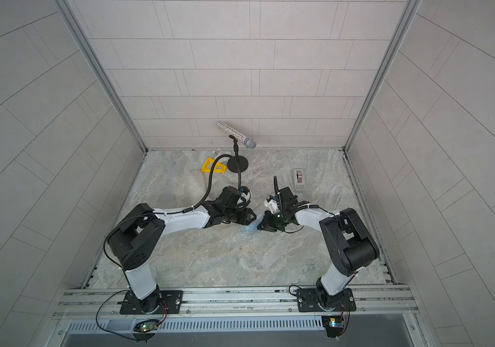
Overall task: Wrap vases in bubble wrap
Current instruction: Stick the tape on the bubble wrap.
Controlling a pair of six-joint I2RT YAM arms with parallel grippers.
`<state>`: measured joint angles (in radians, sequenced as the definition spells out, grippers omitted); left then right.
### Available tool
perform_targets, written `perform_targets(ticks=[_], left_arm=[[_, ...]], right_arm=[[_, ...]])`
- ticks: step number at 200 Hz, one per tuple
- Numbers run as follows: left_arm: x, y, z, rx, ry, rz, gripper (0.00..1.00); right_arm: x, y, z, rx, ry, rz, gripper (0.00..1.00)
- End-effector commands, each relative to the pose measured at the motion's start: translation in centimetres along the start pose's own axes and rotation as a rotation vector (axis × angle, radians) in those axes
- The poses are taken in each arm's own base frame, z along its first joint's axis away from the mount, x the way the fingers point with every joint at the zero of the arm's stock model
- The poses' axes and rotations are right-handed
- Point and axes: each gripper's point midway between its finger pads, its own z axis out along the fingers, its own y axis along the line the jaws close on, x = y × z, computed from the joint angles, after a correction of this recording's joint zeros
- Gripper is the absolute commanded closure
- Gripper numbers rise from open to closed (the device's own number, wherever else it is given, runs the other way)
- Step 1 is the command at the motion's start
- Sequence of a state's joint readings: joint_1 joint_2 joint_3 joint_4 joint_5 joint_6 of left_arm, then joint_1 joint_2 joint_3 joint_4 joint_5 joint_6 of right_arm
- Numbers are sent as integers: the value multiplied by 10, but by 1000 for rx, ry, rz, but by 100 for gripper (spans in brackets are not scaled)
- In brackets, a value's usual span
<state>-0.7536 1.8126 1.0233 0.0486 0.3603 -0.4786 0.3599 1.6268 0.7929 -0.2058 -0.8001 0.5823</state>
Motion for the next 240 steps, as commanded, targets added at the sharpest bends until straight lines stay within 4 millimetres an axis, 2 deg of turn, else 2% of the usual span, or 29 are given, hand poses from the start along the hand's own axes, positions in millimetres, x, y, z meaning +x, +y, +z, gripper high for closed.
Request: perform_targets(ticks=[1, 28, 67, 86, 115, 136, 151, 160, 166, 195, 212, 240], left_arm=[[24, 16, 3, -66, 74, 0, 61], [31, 21, 2, -80, 86, 2, 61], [29, 19, 2, -70, 72, -12, 61], [29, 19, 1, -70, 70, -15, 61], [28, 16, 0, -61, 65, -18, 61], [27, 15, 1, -55, 62, -21, 61], [28, 15, 2, -52, 62, -26, 61], [27, 15, 3, -48, 64, -28, 61], [27, 14, 3, -49, 63, -28, 61], [27, 15, 3, -52, 60, -33, 61], [25, 14, 1, -48, 55, -32, 61], [24, 14, -3, -58, 45, -35, 62]], right_arm=[[-1, 5, -9, 17, -15, -32, 98], [5, 3, -16, 35, -3, -50, 83], [18, -3, -36, 84, 15, -67, 64], [24, -7, -51, 128, 18, -76, 60], [23, 7, -71, 137, -10, -94, 59], [11, 27, -74, 89, -62, -93, 68], [-6, 46, -68, 25, -121, -110, 81], [-16, 49, -62, 13, -140, -94, 89], [-22, 50, -56, 11, -151, -100, 91], [-38, 31, -26, 45, -117, -63, 100], [-45, 19, -22, 93, -143, -84, 100], [-45, -2, -17, 183, -136, -108, 100]])
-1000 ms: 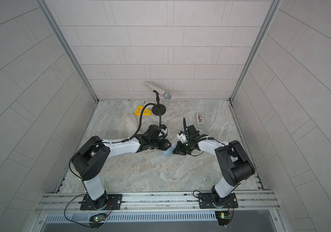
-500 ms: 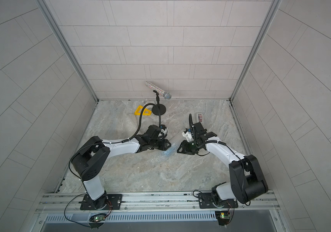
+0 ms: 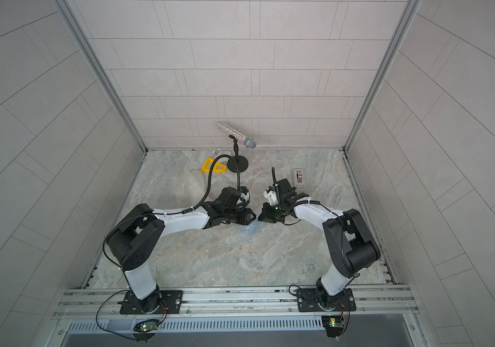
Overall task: Wrap vases in bubble wrap
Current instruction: Stick the tape on the bubble wrap.
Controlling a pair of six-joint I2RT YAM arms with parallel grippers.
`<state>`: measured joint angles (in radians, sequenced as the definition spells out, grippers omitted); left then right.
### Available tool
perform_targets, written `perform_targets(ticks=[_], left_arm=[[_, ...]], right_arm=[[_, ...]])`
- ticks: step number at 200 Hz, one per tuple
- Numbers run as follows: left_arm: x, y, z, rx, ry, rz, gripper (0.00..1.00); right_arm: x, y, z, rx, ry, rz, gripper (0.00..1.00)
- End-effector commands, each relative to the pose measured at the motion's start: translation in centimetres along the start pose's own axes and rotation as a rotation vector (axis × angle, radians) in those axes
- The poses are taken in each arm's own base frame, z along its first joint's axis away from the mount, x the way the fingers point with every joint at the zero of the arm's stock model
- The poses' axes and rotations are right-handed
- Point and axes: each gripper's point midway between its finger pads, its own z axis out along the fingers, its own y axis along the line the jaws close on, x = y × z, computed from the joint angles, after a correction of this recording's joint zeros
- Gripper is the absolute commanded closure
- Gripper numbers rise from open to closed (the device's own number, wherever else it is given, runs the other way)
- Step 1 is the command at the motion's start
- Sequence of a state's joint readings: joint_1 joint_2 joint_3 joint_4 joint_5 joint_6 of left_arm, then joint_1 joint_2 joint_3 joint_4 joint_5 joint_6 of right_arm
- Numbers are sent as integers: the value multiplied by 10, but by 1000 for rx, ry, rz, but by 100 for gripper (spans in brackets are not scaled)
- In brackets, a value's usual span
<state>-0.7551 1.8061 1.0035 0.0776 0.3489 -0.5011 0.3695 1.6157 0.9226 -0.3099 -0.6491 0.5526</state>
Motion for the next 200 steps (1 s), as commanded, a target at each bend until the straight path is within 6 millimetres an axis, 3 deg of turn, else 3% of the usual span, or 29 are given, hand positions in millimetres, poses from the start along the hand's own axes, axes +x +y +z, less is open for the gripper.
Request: perform_targets(ticks=[1, 13, 34, 54, 88, 123, 149, 200], left_arm=[[24, 14, -3, -57, 63, -18, 61], [26, 15, -3, -63, 65, -19, 62], [28, 18, -4, -76, 67, -26, 62], [28, 19, -7, -84, 57, -33, 62], [27, 18, -7, -77, 53, -39, 63], [28, 17, -6, -77, 53, -45, 63], [27, 16, -7, -72, 39, -58, 64], [26, 13, -9, -63, 33, -61, 67]], right_arm=[[-10, -11, 2, 64, -45, -51, 100], [-9, -7, 2, 43, -26, -56, 100], [-8, 7, -16, 9, -60, -86, 100], [2, -2, -30, 64, -54, -98, 100], [17, -10, -11, 37, 4, -75, 100], [6, -6, 1, 24, -19, -87, 100], [7, -18, 16, 71, -1, -106, 100], [5, -11, -9, 105, -42, -160, 100]])
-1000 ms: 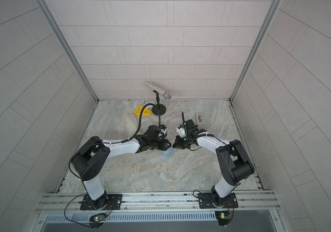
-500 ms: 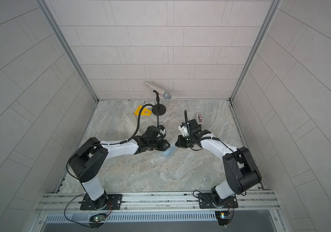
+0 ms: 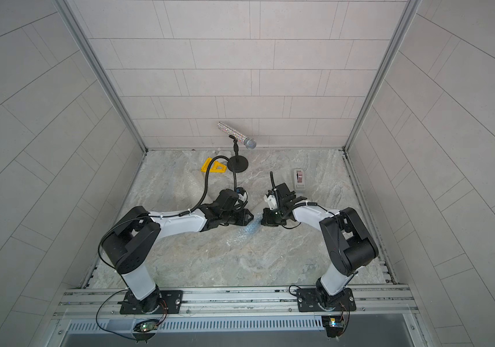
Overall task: Wrap vases in bubble wrap
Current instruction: Stick the tape on the bubble wrap.
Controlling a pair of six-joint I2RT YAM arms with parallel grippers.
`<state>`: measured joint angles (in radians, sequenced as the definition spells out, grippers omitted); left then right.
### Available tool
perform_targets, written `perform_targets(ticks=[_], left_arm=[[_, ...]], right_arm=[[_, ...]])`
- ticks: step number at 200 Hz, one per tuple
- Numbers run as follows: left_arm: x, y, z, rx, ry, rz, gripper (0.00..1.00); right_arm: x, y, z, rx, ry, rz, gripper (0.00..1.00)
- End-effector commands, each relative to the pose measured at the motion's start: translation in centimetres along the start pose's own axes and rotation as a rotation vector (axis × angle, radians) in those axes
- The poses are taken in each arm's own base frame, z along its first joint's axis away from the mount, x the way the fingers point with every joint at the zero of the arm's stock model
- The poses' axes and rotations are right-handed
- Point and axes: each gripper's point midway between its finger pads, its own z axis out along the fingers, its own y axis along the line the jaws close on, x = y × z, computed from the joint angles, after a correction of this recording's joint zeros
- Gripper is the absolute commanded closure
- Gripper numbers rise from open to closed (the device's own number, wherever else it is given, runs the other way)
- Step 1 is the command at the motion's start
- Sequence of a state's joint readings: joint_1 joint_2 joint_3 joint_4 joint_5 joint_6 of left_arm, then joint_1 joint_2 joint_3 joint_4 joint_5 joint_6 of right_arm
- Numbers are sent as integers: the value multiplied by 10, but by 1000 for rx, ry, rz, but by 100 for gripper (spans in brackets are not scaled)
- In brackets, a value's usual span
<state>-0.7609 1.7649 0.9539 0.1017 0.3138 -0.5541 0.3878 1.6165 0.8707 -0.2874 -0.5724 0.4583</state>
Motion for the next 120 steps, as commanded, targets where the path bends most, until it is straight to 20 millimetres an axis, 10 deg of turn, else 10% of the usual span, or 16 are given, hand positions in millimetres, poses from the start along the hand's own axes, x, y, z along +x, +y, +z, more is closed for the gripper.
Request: perform_targets(ticks=[1, 58, 120], left_arm=[[22, 11, -1, -45, 60, -14, 67], [18, 11, -4, -53, 47, -12, 68], [-1, 1, -20, -59, -8, 29, 49]], right_arm=[[-7, 5, -18, 32, -46, -65, 100], [-1, -3, 6, 25, -16, -37, 100], [2, 1, -18, 48, -36, -72, 94]])
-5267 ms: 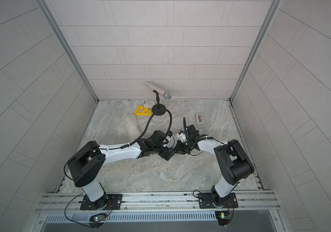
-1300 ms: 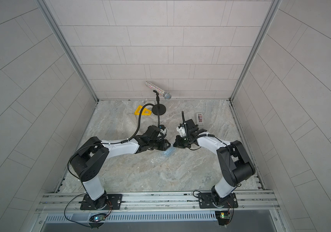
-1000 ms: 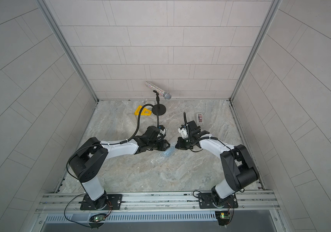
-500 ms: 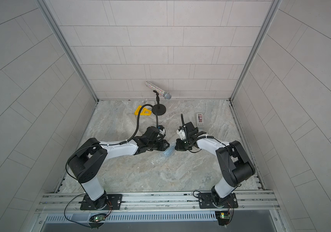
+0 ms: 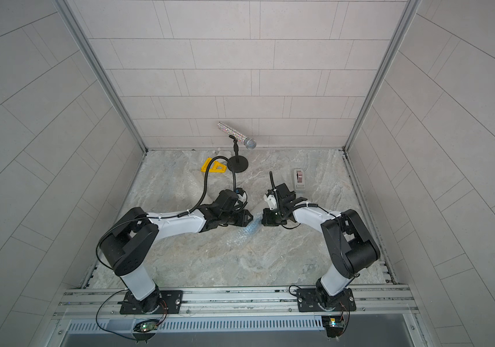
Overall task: Wrap vases in bubble wrap
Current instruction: Stick the tape on the bubble wrap, then reset both arms
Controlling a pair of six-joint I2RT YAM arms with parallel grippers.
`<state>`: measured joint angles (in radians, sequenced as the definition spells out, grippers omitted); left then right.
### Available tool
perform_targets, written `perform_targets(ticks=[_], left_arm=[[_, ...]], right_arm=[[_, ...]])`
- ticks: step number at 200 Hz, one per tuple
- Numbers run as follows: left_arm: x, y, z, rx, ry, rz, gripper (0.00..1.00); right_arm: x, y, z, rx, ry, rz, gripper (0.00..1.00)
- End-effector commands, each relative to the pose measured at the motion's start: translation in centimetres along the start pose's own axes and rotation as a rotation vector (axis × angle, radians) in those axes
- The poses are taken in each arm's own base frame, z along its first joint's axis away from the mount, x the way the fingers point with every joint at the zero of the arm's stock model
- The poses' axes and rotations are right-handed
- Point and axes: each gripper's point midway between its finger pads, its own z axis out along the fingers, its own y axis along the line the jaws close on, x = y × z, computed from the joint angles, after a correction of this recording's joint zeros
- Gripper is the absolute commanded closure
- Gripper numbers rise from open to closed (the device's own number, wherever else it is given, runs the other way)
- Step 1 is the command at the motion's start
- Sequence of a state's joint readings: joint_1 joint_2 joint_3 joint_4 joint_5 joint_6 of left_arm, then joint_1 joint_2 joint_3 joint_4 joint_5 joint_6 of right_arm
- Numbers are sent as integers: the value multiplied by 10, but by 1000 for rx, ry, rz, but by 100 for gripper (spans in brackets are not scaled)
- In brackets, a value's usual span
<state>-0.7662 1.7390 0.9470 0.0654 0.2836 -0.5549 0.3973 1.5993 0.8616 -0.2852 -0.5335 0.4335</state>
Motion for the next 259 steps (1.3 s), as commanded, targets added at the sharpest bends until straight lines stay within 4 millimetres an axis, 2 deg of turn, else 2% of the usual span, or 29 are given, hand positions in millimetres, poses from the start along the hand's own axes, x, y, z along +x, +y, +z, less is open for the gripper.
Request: perform_targets(ticks=[1, 31, 80, 98, 114, 130, 146, 159, 167, 173, 180, 194, 213, 242, 259], left_arm=[[-4, -2, -14, -27, -11, 29, 48], [-21, -11, -26, -21, -57, 49, 32], [-43, -21, -46, -24, -123, 71, 16], [-54, -20, -61, -56, -157, 71, 10], [-69, -10, -89, -128, -232, 61, 4], [-88, 27, -138, -344, -365, 27, 0], [-98, 77, -211, -648, -529, -8, 0], [-91, 124, -268, -895, -623, -59, 0], [-83, 151, -293, -1008, -648, -90, 0], [-76, 174, -310, -1097, -669, -123, 0], [-64, 200, -324, -1194, -693, -174, 0], [-38, 246, -331, -1302, -701, -254, 0], [-15, 287, -315, -1361, -679, -271, 0], [-19, 303, -276, -1306, -671, -128, 0], [-33, 297, -266, -1223, -737, -59, 0]], right_arm=[[2, 3, -17, 17, -19, -36, 93], [3, 2, -37, 31, -39, -42, 88], [1, 2, -71, 39, -76, -44, 83], [-8, -5, -97, 71, -151, -40, 77], [-22, -31, -129, 194, -272, -4, 67], [-35, -76, -166, 436, -439, 26, 54], [-37, -124, -200, 685, -615, 79, 35], [-34, -155, -227, 831, -763, 152, 17], [-22, -176, -226, 871, -798, 191, 9], [-24, -184, -229, 886, -860, 185, 2], [-19, -197, -224, 901, -889, 195, 0], [-15, -216, -215, 934, -917, 215, 0], [-28, -222, -195, 912, -918, 142, 1], [-67, -212, -172, 802, -846, 26, 1], [-82, -216, -173, 798, -931, 12, 1]])
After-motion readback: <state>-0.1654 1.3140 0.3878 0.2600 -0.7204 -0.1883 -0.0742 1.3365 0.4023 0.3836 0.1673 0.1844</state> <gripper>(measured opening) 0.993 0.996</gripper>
